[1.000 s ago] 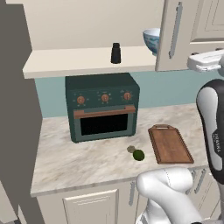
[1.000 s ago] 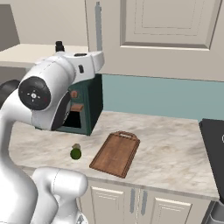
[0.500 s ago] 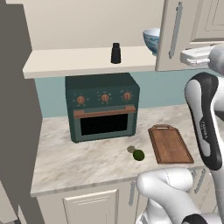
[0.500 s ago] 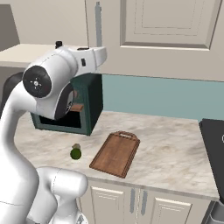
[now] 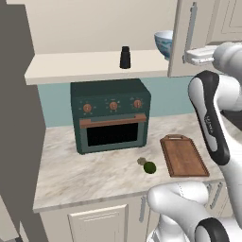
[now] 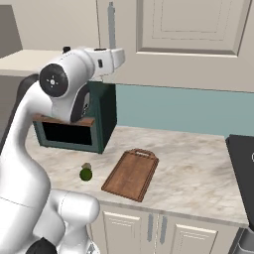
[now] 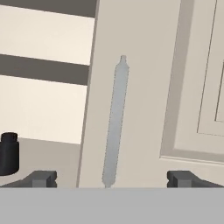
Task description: Open the cabinet. Place the bowl and condiment on the counter. Then place the lime and garlic on the cutting board.
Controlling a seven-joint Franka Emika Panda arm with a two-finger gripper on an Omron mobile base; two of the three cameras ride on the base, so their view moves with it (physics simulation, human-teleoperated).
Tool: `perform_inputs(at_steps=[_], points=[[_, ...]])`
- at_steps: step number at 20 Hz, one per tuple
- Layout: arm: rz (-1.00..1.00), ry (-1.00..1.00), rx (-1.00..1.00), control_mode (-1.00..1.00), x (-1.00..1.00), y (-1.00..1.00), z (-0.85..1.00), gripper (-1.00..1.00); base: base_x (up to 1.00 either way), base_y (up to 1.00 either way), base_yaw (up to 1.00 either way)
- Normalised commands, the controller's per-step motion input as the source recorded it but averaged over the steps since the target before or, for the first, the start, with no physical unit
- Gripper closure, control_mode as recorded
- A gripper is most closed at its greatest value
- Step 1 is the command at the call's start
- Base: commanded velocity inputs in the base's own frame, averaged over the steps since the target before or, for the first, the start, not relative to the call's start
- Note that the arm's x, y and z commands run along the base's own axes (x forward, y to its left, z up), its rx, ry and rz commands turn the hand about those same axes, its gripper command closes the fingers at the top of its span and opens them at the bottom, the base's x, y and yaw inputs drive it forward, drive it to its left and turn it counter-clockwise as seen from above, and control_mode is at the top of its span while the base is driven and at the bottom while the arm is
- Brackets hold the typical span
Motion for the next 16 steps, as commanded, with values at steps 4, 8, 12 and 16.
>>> perform_inputs(at_steps=[4,8,12,16], points=[[0.0,0.01,0.0,-1.0,0.51,0.0,0.0,-1.0,0.0,0.0,0.0],[0.0,0.0,0.0,-1.0,0.54,0.0,0.0,-1.0,0.0,0.0,0.0],[0.0,0.0,0.0,-1.0,0.57,0.0,0.0,-1.0,0.0,0.0,0.0],[0.0,0.0,0.0,-1.0,0.55,-0.01,0.0,-1.0,0.0,0.0,0.0]])
